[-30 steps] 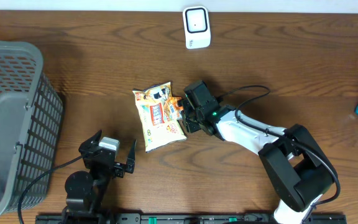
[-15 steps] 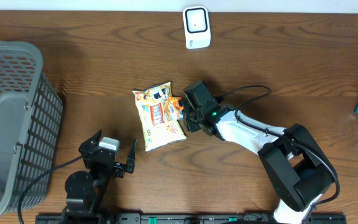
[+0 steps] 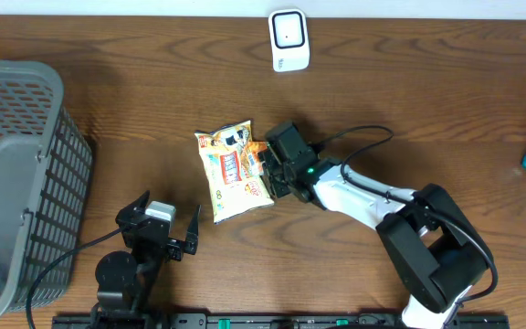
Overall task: Scan the item barcode
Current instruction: 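Lift the orange tissue pack and pull it right, away from the yellow pack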
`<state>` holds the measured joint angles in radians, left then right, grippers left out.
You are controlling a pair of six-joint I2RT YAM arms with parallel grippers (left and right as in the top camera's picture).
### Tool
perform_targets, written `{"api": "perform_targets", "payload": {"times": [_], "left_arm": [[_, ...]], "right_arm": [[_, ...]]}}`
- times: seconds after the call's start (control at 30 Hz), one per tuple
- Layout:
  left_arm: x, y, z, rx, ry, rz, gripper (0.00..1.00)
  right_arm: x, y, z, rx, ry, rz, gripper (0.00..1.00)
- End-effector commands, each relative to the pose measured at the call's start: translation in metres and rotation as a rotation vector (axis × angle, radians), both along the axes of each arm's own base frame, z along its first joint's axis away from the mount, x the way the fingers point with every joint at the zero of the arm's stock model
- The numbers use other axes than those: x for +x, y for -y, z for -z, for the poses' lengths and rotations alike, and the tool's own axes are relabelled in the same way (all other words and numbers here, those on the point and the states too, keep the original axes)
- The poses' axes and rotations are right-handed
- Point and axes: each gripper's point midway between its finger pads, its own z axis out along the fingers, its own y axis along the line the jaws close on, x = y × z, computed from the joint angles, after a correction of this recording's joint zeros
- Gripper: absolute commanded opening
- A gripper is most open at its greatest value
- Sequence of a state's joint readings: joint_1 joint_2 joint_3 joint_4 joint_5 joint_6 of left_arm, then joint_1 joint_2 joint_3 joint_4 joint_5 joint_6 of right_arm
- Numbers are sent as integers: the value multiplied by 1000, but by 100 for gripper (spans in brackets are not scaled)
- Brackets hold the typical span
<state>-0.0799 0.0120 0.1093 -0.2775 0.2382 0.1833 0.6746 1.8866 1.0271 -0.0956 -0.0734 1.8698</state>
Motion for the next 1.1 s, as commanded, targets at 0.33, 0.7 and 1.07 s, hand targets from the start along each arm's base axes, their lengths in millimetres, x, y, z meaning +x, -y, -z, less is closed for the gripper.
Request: {"api": "perform_targets", "payload": {"times": [0.33,0.7,1.07], "left_arm": [[-2,2,12,-3,-37,13,98],[-2,2,12,-3,-37,13,98],[-2,2,12,-3,-37,13,98]], "right_arm": [[-5,4,45,-70,-40,2,37],[-4,13,61,-122,-35,-83,2],[-12,11,20,370,-248,-276,1]]}}
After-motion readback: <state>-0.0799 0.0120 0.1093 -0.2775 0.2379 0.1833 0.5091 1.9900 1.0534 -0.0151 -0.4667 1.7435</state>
